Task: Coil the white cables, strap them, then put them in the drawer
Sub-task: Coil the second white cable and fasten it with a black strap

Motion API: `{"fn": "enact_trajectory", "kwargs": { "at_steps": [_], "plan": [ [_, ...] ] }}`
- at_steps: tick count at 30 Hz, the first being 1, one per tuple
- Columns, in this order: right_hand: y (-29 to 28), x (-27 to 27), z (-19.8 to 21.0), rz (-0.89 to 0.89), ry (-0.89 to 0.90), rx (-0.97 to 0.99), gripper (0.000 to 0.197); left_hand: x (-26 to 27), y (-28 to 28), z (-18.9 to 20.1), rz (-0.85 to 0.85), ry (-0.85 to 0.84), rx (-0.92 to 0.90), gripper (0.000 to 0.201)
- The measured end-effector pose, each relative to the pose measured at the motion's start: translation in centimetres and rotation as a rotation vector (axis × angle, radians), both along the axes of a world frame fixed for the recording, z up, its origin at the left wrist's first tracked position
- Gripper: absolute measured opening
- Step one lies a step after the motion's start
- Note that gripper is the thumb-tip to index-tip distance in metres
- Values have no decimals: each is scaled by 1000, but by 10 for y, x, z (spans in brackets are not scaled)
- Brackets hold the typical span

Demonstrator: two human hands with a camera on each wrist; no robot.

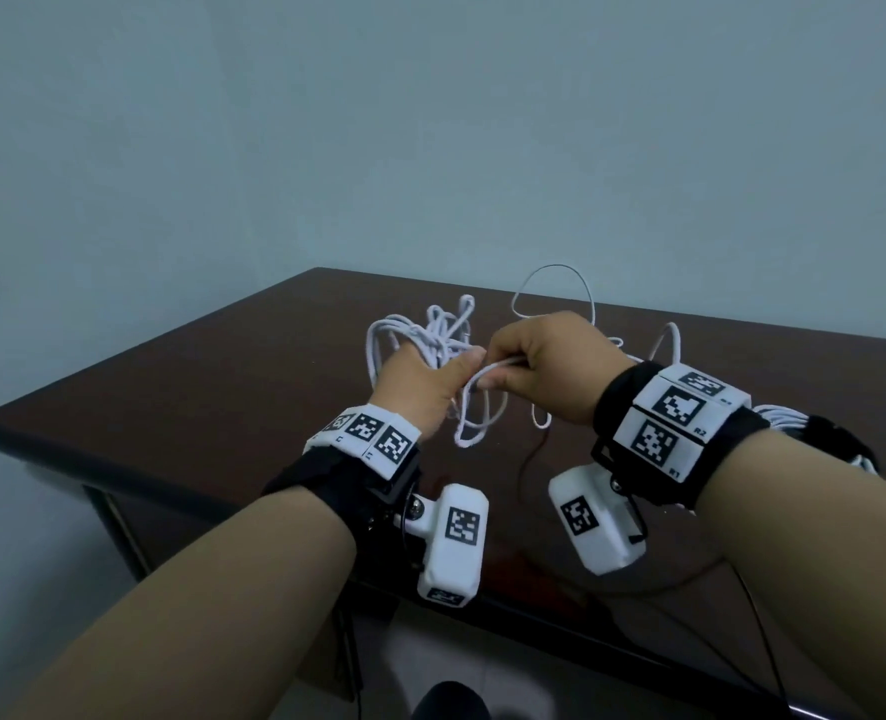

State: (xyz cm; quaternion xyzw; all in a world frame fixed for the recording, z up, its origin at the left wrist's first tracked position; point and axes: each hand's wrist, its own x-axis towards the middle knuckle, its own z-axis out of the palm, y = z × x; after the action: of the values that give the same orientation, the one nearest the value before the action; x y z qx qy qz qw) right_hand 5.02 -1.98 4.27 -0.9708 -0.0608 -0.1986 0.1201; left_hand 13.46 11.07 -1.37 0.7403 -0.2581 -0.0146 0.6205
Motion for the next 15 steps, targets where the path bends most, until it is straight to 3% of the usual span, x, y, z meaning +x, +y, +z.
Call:
{"fn": "enact_trajectory", "kwargs": {
  "at_steps": [2,4,8,10,15],
  "plan": [
    [-2,1,0,-72,-63,44,26,-5,1,-1,-79,32,-59,49],
    [-6,3,1,-136,-94,109,36,-6,3,-2,-191,138,-160,49],
    [-11,6,-2,-158,-98,236,39,-9,6,2,-390,159,-16,15],
    [-13,6,-3,-109,-73,316,35,-10,6,3,-373,203,5,18],
    [-32,3,-3,-56,64,470,20,-2,12,1,-304,349,-194,11]
  ]
}}
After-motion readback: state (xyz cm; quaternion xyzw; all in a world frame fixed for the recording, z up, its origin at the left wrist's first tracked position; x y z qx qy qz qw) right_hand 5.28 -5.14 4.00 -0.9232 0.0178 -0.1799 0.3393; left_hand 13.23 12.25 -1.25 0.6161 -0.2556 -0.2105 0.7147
